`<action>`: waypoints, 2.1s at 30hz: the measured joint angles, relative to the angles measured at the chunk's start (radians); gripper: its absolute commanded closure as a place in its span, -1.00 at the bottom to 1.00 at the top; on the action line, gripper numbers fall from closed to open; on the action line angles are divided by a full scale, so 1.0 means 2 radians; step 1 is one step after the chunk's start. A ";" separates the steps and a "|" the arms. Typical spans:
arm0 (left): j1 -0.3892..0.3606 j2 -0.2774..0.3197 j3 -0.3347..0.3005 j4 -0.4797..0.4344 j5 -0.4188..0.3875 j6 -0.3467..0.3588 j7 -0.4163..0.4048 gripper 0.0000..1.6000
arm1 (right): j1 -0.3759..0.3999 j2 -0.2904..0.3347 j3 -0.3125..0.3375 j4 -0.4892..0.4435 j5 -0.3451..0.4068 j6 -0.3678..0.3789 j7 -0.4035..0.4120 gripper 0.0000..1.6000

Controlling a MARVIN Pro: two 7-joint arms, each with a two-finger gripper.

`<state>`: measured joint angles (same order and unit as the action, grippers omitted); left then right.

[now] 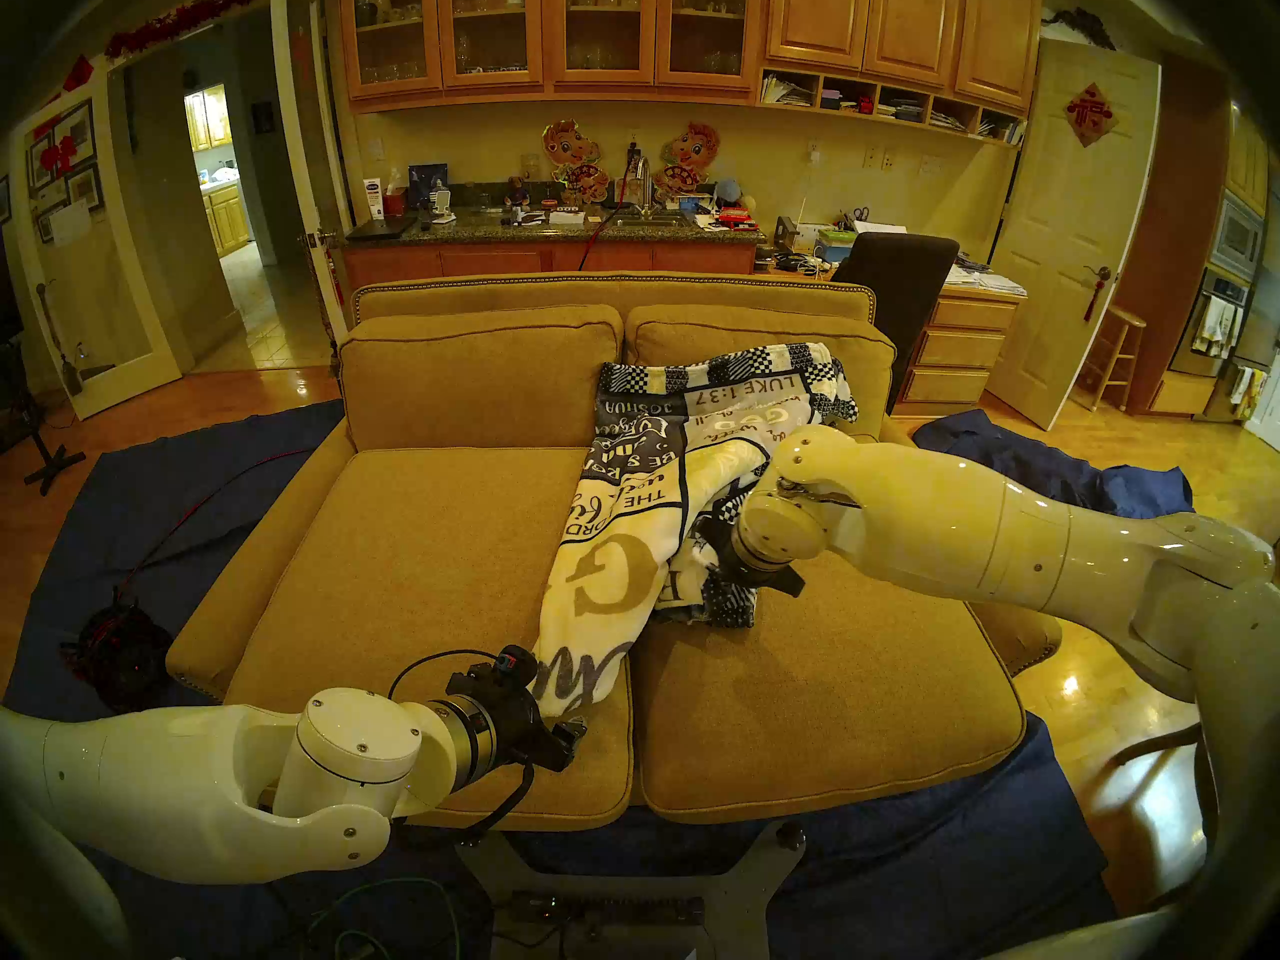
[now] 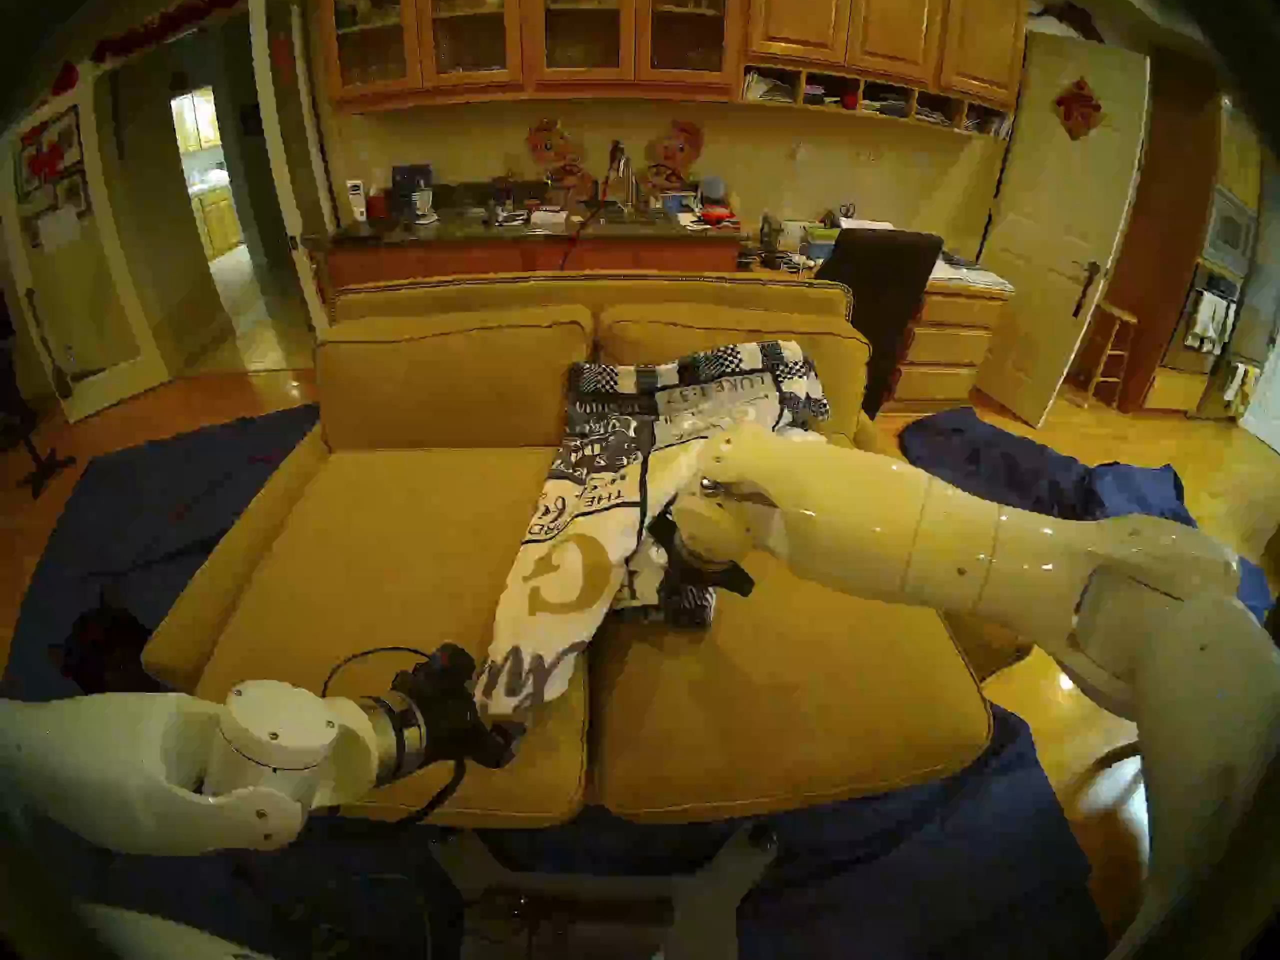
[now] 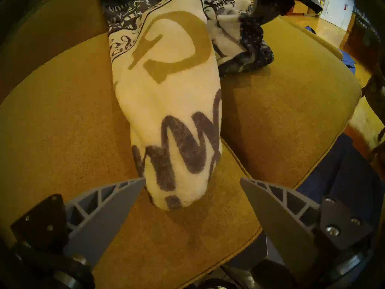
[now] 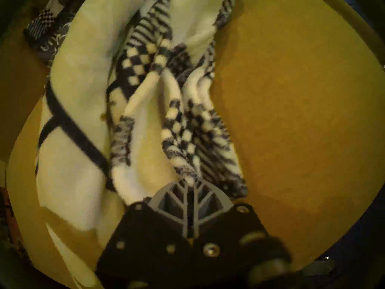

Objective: Fold the blanket in half twice

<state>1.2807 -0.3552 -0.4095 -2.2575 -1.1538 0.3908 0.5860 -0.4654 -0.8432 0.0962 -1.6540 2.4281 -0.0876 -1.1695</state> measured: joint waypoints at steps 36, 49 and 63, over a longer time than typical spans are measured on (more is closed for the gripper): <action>-0.008 -0.012 -0.006 0.016 -0.003 0.024 -0.030 -1.00 | -0.013 0.077 0.009 -0.075 0.020 0.019 0.048 -1.00; -0.010 -0.018 -0.009 0.025 -0.009 0.038 -0.034 -1.00 | -0.006 0.081 0.010 -0.104 0.015 0.027 0.050 -1.00; -0.008 -0.008 -0.010 0.016 -0.012 0.029 -0.022 -1.00 | -0.006 0.055 -0.032 -0.104 -0.052 0.010 0.035 -1.00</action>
<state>1.2656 -0.3706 -0.4294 -2.2258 -1.1775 0.4483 0.5426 -0.4766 -0.7324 0.0324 -1.8610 2.3242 -0.0672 -1.1001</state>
